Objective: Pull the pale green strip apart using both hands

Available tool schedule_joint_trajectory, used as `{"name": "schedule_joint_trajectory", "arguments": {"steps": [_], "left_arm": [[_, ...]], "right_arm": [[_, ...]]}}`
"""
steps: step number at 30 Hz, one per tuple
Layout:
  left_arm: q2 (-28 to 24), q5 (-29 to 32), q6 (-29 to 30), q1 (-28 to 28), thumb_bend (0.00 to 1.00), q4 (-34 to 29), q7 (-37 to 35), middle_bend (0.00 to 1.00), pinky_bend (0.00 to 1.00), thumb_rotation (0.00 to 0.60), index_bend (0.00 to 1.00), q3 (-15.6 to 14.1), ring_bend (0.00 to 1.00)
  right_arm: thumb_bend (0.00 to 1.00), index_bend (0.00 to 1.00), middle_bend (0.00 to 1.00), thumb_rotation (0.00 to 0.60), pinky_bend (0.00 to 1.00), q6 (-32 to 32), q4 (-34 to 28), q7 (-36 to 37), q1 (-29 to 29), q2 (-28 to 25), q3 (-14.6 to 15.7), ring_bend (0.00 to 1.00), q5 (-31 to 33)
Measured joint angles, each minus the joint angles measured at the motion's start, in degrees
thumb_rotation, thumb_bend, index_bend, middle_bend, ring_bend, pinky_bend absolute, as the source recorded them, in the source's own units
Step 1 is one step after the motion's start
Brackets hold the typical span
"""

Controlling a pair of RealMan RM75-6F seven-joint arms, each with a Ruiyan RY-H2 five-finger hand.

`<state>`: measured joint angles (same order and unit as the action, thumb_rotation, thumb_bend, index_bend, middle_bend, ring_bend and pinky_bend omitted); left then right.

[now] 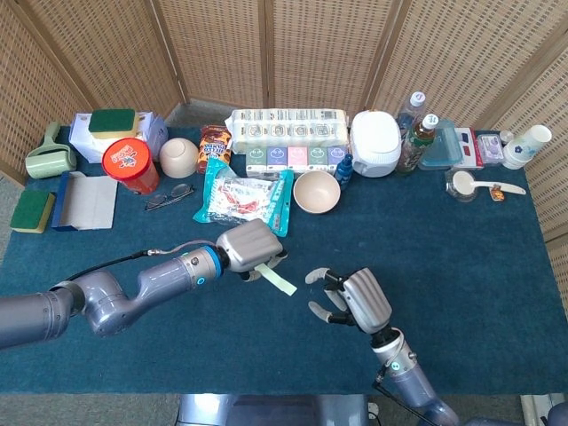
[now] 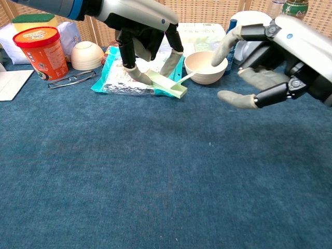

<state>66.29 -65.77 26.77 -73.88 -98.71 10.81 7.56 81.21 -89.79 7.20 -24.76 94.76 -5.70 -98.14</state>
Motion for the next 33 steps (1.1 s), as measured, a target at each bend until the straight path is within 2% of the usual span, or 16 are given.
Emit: {"name": "schedule_joint_trajectory", "arguments": {"steps": [19,33], "left_arm": [[1.1,1.0,0.6,-1.2,0.41,-0.1,0.4,1.00,1.00,0.600,0.67,-0.5,1.00],[1.1,0.9,0.7,-1.4,0.41,-0.3,0.2,1.00,1.00,0.600,0.67,-1.0,1.00]], "right_arm": [[0.28,0.53,1.00,0.600,1.00,-1.2,-1.0,-2.8,-2.2,3.0,-1.3,1.00,1.1],[0.33,0.56,1.00,0.600,1.00,-1.6,-0.9,-3.5,-3.1,3.5,-1.8,1.00,1.8]]}}
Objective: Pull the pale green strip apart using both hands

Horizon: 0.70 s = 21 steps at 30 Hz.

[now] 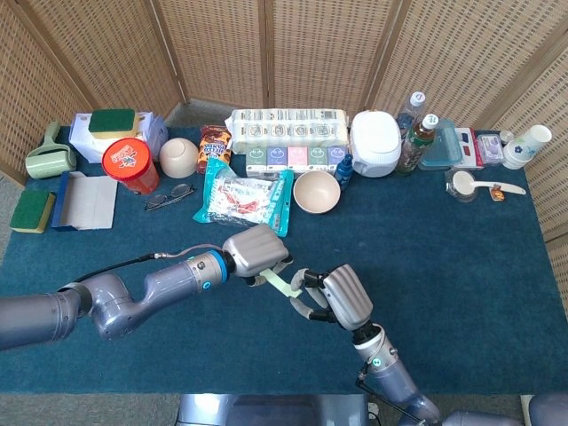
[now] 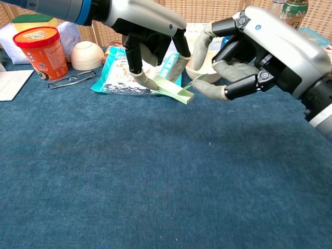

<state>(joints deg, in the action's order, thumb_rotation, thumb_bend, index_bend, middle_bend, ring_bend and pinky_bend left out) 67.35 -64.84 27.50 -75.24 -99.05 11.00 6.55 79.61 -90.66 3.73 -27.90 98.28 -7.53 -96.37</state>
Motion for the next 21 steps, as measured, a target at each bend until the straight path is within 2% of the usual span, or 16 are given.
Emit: {"name": "schedule_joint_trajectory", "arguments": {"steps": [21], "left_arm": [[-0.1,0.0,0.1,-0.3,0.41,0.2,-0.4,1.00,1.00,0.600,0.67,-0.1,1.00]], "right_arm": [[0.35,0.53,1.00,0.600,1.00,-0.3,0.1,-0.8,-0.6,-0.3,0.4,1.00,0.3]]}}
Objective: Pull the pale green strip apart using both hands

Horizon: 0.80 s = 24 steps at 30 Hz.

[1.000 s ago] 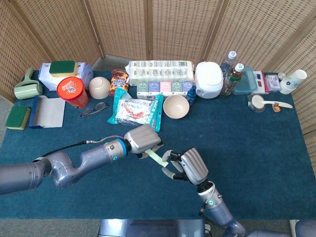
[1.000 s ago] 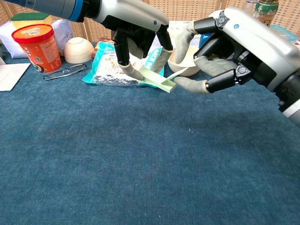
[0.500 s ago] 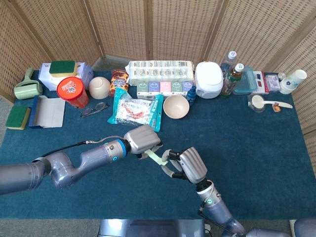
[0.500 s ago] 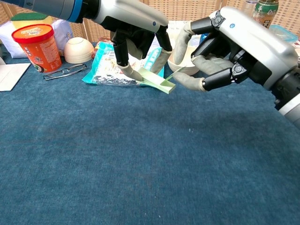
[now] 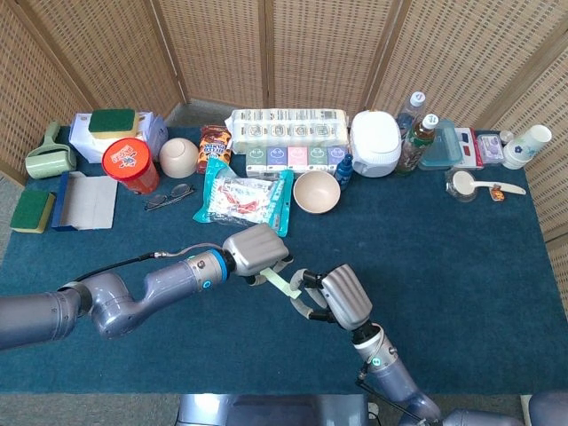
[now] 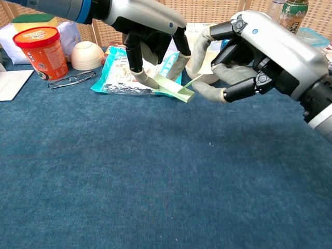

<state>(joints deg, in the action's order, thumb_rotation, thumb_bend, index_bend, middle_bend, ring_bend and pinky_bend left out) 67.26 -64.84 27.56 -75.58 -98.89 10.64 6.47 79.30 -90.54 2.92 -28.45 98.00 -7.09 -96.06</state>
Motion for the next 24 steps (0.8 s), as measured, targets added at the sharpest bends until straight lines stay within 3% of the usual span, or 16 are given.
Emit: {"name": "schedule_joint_trajectory", "arguments": {"steps": [24], "left_arm": [[0.1,-0.4,-0.1,0.0,0.41,0.2,-0.3,1.00,1.00,0.600,0.67,-0.4,1.00]], "right_arm": [[0.38,0.58,1.00,0.600,1.00,-0.2,0.1,-0.7,-0.5,0.3,-0.1,1.00,0.5]]}}
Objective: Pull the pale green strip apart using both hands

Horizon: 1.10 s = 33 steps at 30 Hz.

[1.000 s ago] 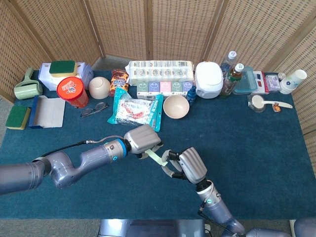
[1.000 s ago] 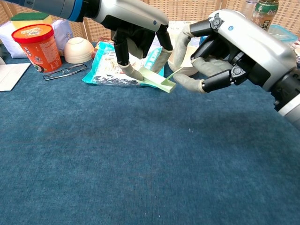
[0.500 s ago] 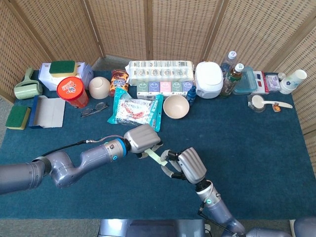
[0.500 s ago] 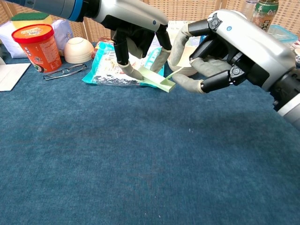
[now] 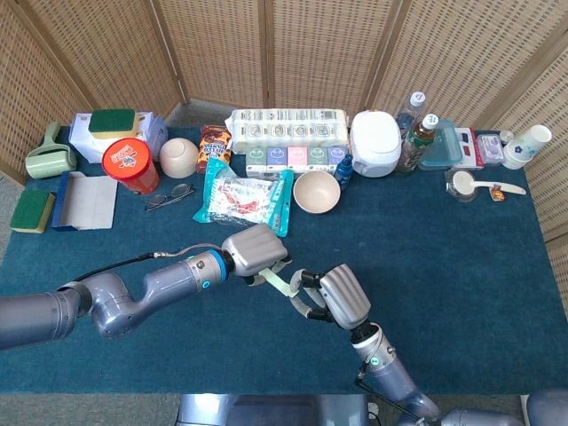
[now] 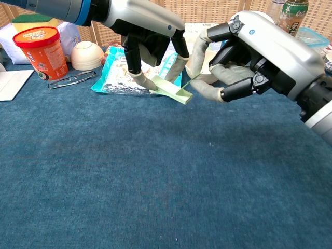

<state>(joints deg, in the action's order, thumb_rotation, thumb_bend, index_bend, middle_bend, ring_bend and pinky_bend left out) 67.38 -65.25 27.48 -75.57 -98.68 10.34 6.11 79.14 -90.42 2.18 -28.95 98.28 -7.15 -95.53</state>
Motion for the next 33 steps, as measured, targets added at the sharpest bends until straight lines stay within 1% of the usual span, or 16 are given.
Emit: {"name": "schedule_joint_trajectory", "arguments": {"steps": [12,19,33], "left_arm": [[0.1,-0.1,0.0,0.0,0.41,0.0,-0.1,1.00,1.00,0.600,0.67,0.0,1.00],[0.2,0.0,0.0,-0.2,0.41,-0.1,0.0,1.00,1.00,0.600,0.67,-0.1,1.00],[0.5,0.4,-0.2,-0.4,0.41,0.2,0.3,1.00,1.00,0.600,0.67,-0.3,1.00]], "right_arm": [[0.39,0.62,1.00,0.600,1.00,0.0,0.0,-0.5,-0.2,0.0,0.1,1.00,0.1],[0.40,0.62,1.00,0.600,1.00,0.0,0.0,-0.6,-0.2,-0.1,0.2,1.00,0.2],[0.50,0.63,1.00,0.600,1.00,-0.3,0.3,-0.2,-0.3,-0.1,0.3,1.00,0.5]]}}
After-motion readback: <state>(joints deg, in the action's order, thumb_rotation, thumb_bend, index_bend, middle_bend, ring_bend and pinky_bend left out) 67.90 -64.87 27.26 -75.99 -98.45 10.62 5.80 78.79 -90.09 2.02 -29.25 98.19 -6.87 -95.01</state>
